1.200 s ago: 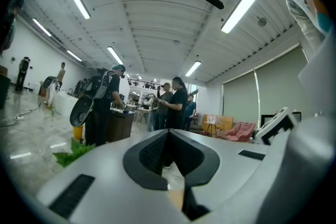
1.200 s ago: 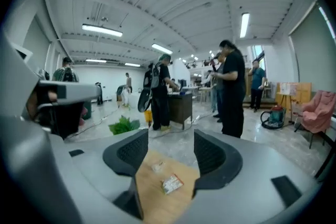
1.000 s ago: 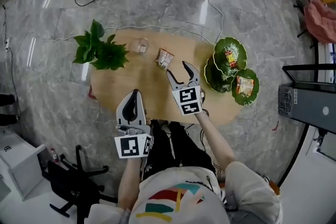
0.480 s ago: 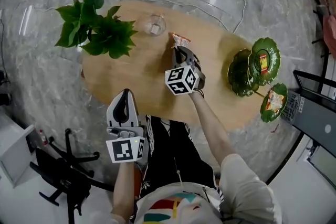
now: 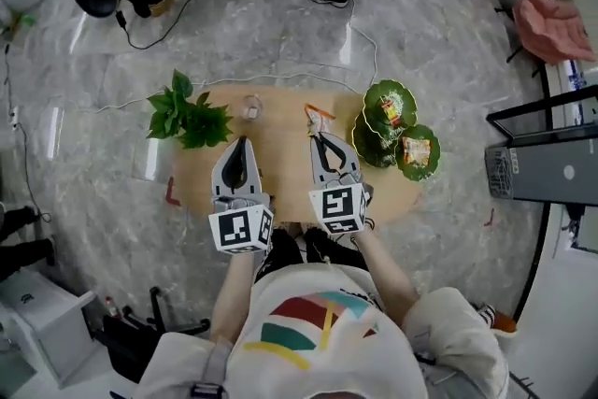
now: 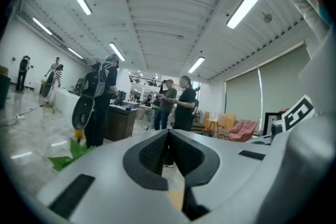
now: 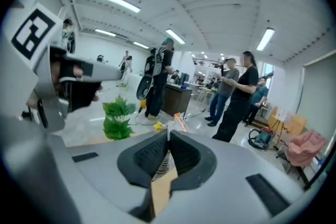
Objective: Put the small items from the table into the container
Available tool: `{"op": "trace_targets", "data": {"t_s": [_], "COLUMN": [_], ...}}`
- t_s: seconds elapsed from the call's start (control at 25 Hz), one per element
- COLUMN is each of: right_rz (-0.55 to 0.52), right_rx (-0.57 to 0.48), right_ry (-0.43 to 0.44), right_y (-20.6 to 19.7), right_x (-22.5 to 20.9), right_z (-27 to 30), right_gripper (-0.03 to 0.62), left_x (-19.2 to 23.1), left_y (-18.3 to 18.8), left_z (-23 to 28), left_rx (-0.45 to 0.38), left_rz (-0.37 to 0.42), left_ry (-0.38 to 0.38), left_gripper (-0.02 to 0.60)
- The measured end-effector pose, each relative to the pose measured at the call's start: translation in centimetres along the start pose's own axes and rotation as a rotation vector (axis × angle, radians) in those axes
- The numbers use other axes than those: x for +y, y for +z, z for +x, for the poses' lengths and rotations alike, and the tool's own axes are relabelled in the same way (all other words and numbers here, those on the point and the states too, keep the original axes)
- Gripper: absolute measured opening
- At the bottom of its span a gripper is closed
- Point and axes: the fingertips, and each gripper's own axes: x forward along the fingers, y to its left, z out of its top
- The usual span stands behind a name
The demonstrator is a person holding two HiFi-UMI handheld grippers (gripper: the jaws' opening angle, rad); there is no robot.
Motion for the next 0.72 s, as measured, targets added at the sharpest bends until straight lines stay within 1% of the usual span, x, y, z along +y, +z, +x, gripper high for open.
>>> {"op": "trace_targets", "data": {"t_s": [0.08,0.12,0.2,0.24,0.28,0.36,0.44,0.56,0.72], "right_rz": [0.064,0.078,0.077,0.077,0.081,0.106,0.134,0.165,0.242], "right_rx": [-0.059,-0.09,-0.142,-0.15,-0.141,-0.1,-0.084,-0.072,-0.031], "right_ry": [-0.052,-0.082,-0.158,-0.196,-0.229,-0.275,-0.314,-0.362,-0.393], "right_y": [1.7,2.4,3.9,4.2,4.0,2.4,1.1,-0.3,-3.4], "right_x": [-1.8,-2.8,-5.2,-6.5,-7.4,-8.3,-9.5,-10.6,-10.4], "right_z": [-3.3,-4.5,-6.4,-7.2,-8.2,-10.5,-11.8,-12.5,-12.8], "right_gripper": [0.026,0.026,0.026,0.026,0.026,0.026,0.026,0.026,0.026], "left_x": [-3.1,-4.8,-8.0,-9.6,-10.9,-13.2,-15.2,-16.9,-18.0], "left_y": [1.5,2.1,3.5,3.8,3.6,2.1,1.1,0.5,-1.2], "left_z": [1.0,1.6,3.4,4.2,4.6,4.2,4.5,5.1,5.0], "left_rx": [-0.023,-0.037,-0.069,-0.077,-0.071,-0.027,0.0,0.017,0.062], "left_rz": [-0.004,0.006,0.027,0.028,0.02,-0.007,-0.014,0.016,0.047], "left_ry": [-0.068,-0.111,-0.197,-0.229,-0.253,-0.291,-0.339,-0.401,-0.445], "left_gripper": [0.008,0.007,0.007,0.008,0.008,0.008,0.008,0.008,0.007]}}
